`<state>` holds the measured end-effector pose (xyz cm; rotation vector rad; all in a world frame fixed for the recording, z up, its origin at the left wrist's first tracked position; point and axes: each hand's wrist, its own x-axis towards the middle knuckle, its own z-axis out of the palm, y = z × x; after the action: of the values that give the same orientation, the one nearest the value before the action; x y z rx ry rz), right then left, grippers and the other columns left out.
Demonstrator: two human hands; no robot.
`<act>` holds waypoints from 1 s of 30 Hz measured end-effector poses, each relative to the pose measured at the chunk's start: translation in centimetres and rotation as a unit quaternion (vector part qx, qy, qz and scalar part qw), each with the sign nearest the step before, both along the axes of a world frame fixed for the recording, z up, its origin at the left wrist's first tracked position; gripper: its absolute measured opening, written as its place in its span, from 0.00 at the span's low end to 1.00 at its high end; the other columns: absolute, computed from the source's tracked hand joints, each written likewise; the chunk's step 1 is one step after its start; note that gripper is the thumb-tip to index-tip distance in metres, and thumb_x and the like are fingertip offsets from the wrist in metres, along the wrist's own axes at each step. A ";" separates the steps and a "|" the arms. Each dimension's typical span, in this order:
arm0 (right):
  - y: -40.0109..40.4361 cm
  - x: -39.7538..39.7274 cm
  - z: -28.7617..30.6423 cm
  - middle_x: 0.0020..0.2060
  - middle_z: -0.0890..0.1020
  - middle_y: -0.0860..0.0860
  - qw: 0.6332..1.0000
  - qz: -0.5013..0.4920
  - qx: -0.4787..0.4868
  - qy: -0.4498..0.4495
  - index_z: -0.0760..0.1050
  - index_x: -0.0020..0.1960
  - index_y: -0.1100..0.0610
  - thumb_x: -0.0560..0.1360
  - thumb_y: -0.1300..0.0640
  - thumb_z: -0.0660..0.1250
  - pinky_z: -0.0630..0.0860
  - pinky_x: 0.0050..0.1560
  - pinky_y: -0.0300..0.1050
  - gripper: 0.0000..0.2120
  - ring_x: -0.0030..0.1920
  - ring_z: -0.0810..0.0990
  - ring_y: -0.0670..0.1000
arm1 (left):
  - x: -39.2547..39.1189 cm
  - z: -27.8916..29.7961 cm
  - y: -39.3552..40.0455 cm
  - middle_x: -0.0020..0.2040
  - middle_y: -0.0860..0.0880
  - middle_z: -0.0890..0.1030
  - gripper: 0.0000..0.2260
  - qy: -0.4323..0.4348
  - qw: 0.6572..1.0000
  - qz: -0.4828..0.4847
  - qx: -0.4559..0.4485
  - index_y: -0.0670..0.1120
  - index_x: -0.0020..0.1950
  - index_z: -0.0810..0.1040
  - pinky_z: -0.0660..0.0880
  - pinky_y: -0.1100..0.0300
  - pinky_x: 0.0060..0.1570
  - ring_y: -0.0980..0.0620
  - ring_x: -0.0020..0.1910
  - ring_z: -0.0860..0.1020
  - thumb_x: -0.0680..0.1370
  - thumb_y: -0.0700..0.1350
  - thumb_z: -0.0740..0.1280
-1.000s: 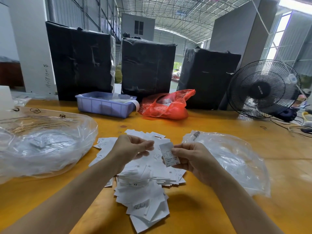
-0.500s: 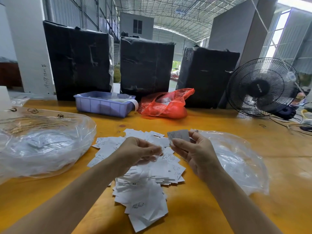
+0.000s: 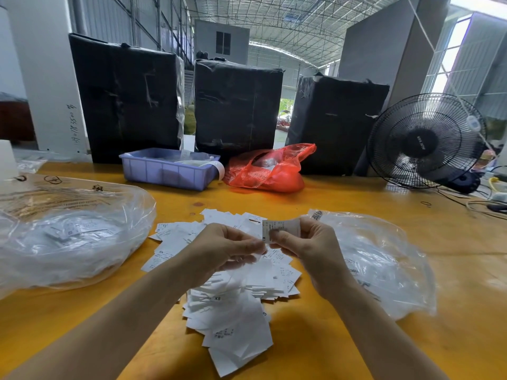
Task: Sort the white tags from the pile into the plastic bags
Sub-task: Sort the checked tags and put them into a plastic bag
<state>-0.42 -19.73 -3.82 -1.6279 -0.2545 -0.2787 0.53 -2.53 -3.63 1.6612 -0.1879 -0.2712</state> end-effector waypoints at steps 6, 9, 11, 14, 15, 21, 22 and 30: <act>0.0 0.1 -0.2 0.35 0.83 0.58 0.998 -0.007 -0.055 -0.035 0.80 0.40 0.62 0.69 0.66 0.73 0.75 0.34 0.38 0.03 0.34 0.81 0.50 | 0.1 -0.1 0.0 0.42 0.46 0.85 0.12 0.004 1.000 0.003 -0.014 0.43 0.40 0.85 0.76 0.66 0.37 0.58 0.34 0.80 0.62 0.48 0.74; 0.2 0.1 -0.3 0.35 0.83 0.59 0.997 0.002 -0.065 -0.036 0.79 0.40 0.62 0.69 0.66 0.73 0.76 0.37 0.43 0.03 0.35 0.81 0.51 | 0.3 0.0 0.0 0.41 0.47 0.85 0.13 0.000 1.000 0.018 -0.022 0.43 0.41 0.84 0.76 0.67 0.36 0.58 0.33 0.80 0.61 0.48 0.74; 0.1 0.1 -0.3 0.33 0.83 0.58 0.997 0.007 -0.067 -0.035 0.79 0.39 0.61 0.69 0.67 0.73 0.76 0.34 0.38 0.04 0.33 0.81 0.50 | 0.4 0.0 0.0 0.38 0.47 0.85 0.13 -0.002 0.999 0.034 -0.030 0.43 0.41 0.85 0.76 0.67 0.36 0.58 0.32 0.80 0.60 0.48 0.74; 0.1 0.0 -0.3 0.31 0.81 0.55 0.996 0.023 -0.080 -0.025 0.78 0.38 0.61 0.68 0.67 0.74 0.73 0.30 0.34 0.05 0.30 0.80 0.47 | 0.5 -0.1 0.1 0.34 0.47 0.83 0.11 -0.002 0.997 0.055 -0.045 0.44 0.38 0.85 0.75 0.66 0.35 0.57 0.31 0.80 0.59 0.47 0.75; 0.1 0.0 -0.3 0.30 0.81 0.54 0.996 0.032 -0.080 -0.022 0.78 0.38 0.61 0.68 0.67 0.74 0.73 0.30 0.34 0.05 0.29 0.80 0.46 | 0.5 -0.1 0.1 0.33 0.47 0.83 0.11 -0.001 0.997 0.057 -0.047 0.44 0.38 0.85 0.75 0.66 0.34 0.57 0.31 0.80 0.59 0.46 0.75; 0.2 -0.3 -0.1 0.34 0.77 0.53 0.989 0.078 -0.123 0.017 0.78 0.48 0.57 0.74 0.64 0.69 0.74 0.33 0.36 0.05 0.30 0.74 0.43 | 0.3 -0.2 -0.1 0.31 0.47 0.82 0.12 -0.002 0.998 0.041 -0.041 0.42 0.39 0.84 0.75 0.67 0.33 0.58 0.30 0.79 0.59 0.46 0.75; 0.2 -0.4 0.0 0.35 0.75 0.53 0.986 0.093 -0.138 0.032 0.77 0.52 0.56 0.75 0.64 0.67 0.73 0.34 0.38 0.07 0.31 0.73 0.44 | 0.3 -0.2 -0.2 0.32 0.47 0.81 0.12 -0.003 0.999 0.036 -0.037 0.42 0.39 0.84 0.75 0.66 0.34 0.58 0.30 0.79 0.60 0.46 0.75; 0.1 -0.5 0.0 0.49 0.76 0.53 0.968 0.121 -0.205 0.081 0.68 0.67 0.54 0.76 0.66 0.64 0.75 0.38 0.37 0.20 0.39 0.76 0.46 | 0.4 -1.0 -0.9 0.41 0.40 0.84 0.12 -0.015 0.998 0.043 -0.043 0.39 0.44 0.84 0.78 0.60 0.46 0.50 0.41 0.82 0.69 0.47 0.73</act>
<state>-0.91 -19.61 -3.78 -1.9927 -0.4022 0.1037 0.90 -3.41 -4.64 1.5844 -0.1472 -0.1713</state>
